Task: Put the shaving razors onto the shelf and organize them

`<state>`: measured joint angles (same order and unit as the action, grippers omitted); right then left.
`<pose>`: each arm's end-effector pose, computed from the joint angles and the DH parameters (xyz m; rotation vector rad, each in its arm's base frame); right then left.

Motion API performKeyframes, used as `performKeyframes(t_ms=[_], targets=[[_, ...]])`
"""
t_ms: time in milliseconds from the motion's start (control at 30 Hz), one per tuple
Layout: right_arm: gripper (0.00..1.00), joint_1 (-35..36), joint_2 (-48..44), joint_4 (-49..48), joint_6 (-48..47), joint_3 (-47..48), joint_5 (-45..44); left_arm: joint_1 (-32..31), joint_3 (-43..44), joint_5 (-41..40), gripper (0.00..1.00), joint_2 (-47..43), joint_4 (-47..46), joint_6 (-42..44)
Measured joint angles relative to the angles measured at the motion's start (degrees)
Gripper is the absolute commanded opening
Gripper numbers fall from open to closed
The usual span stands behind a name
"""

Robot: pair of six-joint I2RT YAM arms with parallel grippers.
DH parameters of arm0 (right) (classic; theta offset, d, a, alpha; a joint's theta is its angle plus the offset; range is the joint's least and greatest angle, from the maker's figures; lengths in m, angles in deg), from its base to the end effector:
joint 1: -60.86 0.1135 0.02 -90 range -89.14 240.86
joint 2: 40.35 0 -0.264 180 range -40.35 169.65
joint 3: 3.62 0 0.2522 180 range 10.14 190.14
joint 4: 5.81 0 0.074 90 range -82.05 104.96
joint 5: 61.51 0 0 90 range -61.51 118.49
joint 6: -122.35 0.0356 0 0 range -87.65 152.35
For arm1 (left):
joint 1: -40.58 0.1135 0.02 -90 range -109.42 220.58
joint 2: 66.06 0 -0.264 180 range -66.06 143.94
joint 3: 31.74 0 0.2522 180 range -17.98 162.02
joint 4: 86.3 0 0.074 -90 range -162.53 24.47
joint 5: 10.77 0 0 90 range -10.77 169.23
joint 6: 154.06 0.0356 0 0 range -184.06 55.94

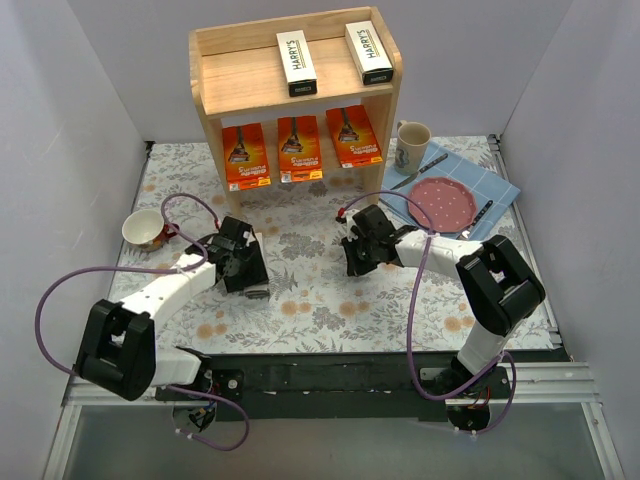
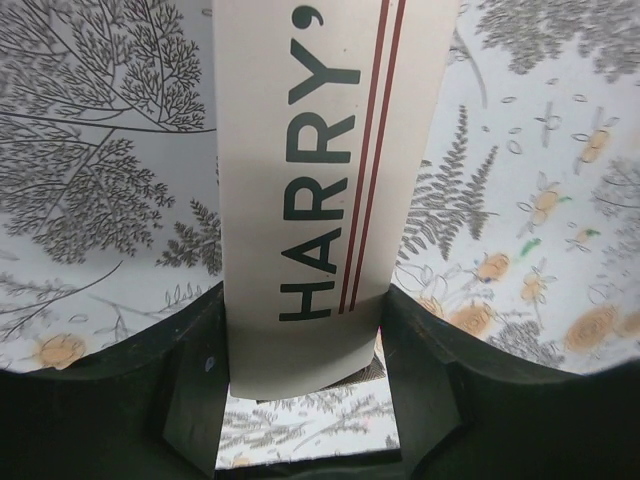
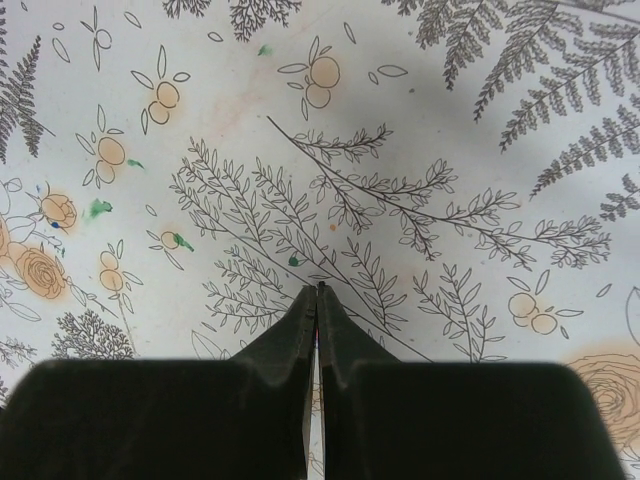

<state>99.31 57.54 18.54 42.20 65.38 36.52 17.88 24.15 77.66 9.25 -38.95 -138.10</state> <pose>0.2651 0.2168 0.1656 -0.6914 2.4702 0.5129 0.2164 -0.0895 0.1843 -1.2304 2.5416 -0.4081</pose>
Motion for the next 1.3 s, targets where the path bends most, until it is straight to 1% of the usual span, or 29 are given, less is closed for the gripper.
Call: performKeyframes(t_ms=[100, 233, 400, 500, 600, 700, 900, 1033, 1133, 1300], targets=[[0.09, -0.2, 0.0, 0.9, -0.7, 1.1, -0.1, 2.5, 3.6, -0.3, 0.53, -2.1, 3.3, 1.8], [0.09, -0.2, 0.0, 1.9, -2.5, 3.0, -0.8, 11.8, 8.5, -0.5, 0.53, -3.2, 6.9, 3.6], [0.09, -0.2, 0.0, 3.0, -5.3, 4.3, -2.6, 20.3, 12.0, -2.1, 0.51, -5.8, 11.6, 4.0], [0.09, -0.2, -0.2, 3.3, -6.9, 4.2, -3.8, 24.9, 17.7, -2.6, 0.50, -6.0, 12.7, 4.0], [0.09, -0.6, -1.6, 3.5, -7.9, 3.4, -4.9, 28.1, 26.0, -2.5, 0.49, -5.8, 11.9, 4.0], [0.09, -1.2, -3.6, 3.4, -8.8, 1.9, -5.4, 29.5, 33.9, -1.7, 0.49, -5.5, 8.6, 4.2], [0.09, -2.4, -6.0, 3.0, -10.5, -2.4, -6.2, 29.3, 50.3, 6.6, 0.49, -1.6, 2.5, 4.0], [0.09, -3.1, -6.4, 3.0, -11.3, -4.7, -6.4, 29.3, 58.6, 10.7, 0.49, 1.1, -1.2, 3.6], [0.09, -3.6, -6.5, 2.8, -11.7, -5.5, -6.6, 29.3, 61.9, 13.8, 0.49, 2.1, -4.0, 3.2], [0.09, -4.0, -7.2, 2.3, -12.0, -6.3, -6.6, 29.3, 63.8, 20.3, 0.49, 2.6, -7.5, 1.9]])
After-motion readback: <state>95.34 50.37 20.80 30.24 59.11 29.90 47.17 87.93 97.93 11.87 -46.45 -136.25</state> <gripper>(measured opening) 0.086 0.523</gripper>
